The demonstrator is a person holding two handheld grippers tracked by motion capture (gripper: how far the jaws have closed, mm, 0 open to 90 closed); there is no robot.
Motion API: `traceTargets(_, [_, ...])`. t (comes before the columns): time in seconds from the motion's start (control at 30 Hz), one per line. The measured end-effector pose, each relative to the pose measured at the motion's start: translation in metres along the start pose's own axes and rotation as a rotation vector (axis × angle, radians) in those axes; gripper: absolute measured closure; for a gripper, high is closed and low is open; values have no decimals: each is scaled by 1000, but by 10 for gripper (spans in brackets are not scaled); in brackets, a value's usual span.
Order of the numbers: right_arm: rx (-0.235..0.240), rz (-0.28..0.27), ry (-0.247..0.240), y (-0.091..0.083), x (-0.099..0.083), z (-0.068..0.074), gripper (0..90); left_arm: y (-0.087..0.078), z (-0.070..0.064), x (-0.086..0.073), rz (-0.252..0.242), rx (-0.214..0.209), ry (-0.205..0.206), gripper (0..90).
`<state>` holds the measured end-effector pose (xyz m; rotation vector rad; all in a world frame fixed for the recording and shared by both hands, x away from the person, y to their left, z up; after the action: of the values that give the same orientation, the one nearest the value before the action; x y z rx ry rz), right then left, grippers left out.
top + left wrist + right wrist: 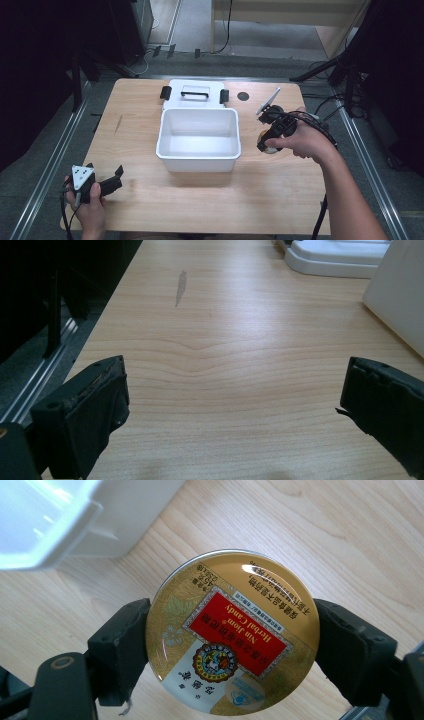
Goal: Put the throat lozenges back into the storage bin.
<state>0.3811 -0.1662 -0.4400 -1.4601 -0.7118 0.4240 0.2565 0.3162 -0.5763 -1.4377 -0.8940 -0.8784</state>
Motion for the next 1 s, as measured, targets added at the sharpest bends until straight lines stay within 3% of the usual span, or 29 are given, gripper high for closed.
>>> traceTargets(0.5, [12,-15,-38,-21,27,15,207,0,0,0,-1,-2,-3,0])
traceTargets(1.0, [34,-31,-88,-28,54,42,207,0,0,0,1,-3,-7,0])
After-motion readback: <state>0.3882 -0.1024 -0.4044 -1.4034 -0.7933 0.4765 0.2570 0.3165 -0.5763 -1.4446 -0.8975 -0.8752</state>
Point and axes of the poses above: each handheld gripper's, and its own axes: y roughly forward along the jaws, x roughly out of its top, z roughly to its left, the point moved 6 cm from there along y, roughly forward along the jaws, and after that the axes turned 1 degree about y, right-handed, at the moved point
